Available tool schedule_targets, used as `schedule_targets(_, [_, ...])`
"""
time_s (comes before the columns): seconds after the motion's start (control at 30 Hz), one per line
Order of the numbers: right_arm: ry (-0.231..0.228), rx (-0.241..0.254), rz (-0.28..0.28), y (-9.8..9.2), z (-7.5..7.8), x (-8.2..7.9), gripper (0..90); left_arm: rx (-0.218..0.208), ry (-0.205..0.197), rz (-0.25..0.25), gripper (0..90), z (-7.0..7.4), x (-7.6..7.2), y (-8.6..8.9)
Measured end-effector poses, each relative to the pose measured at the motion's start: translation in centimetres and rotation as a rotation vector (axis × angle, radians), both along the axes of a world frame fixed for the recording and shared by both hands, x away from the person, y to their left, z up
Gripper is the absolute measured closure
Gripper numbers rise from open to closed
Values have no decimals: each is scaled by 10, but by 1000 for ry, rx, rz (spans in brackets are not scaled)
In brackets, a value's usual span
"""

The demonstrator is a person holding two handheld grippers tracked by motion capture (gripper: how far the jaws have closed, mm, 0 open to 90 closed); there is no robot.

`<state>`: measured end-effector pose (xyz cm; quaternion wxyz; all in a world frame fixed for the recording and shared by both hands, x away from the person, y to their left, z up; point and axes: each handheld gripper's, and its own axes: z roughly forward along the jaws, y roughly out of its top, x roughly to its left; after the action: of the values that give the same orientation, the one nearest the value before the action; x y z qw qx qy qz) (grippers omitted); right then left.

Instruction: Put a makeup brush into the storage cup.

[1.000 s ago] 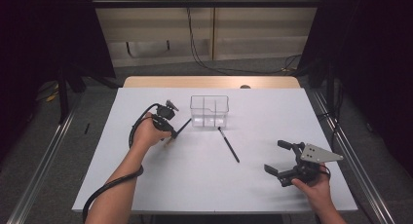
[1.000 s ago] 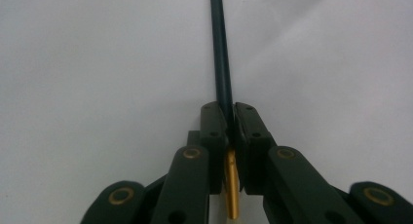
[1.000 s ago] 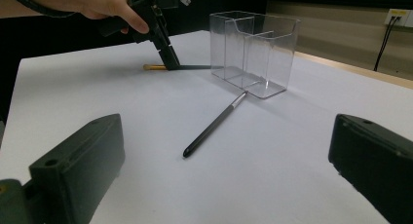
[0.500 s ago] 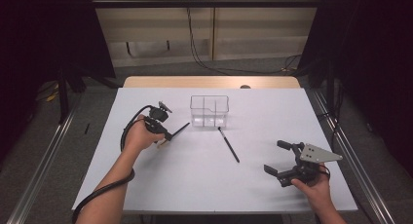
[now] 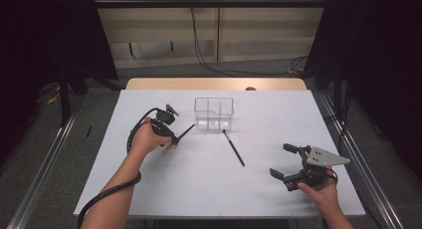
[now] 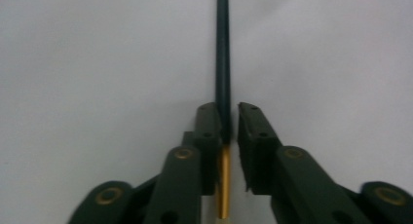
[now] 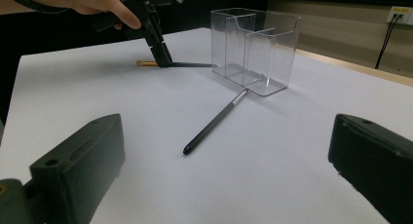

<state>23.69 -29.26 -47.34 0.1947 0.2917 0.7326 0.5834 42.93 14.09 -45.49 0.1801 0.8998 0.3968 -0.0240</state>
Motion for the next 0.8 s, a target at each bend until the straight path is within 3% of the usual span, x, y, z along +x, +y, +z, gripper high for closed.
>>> schedule_targets(0.07, [0, 0, 3, 0, 0, 0, 0, 43, -28, -41, 784, -1, -1, -4])
schedule_targets(0.17, [-1, -4, 6, 1, 0, 1, 0, 61, -39, -66, 829, -1, -1, -5])
schedule_targets(0.53, [-7, -12, 9, 1, 2, 1, 0, 37, -98, -39, 839, 0, -10, -2])
schedule_targets(0.8, [-9, -2, -10, -5, 2, 1, 0, -15, -95, -41, 839, 7, -18, 4])
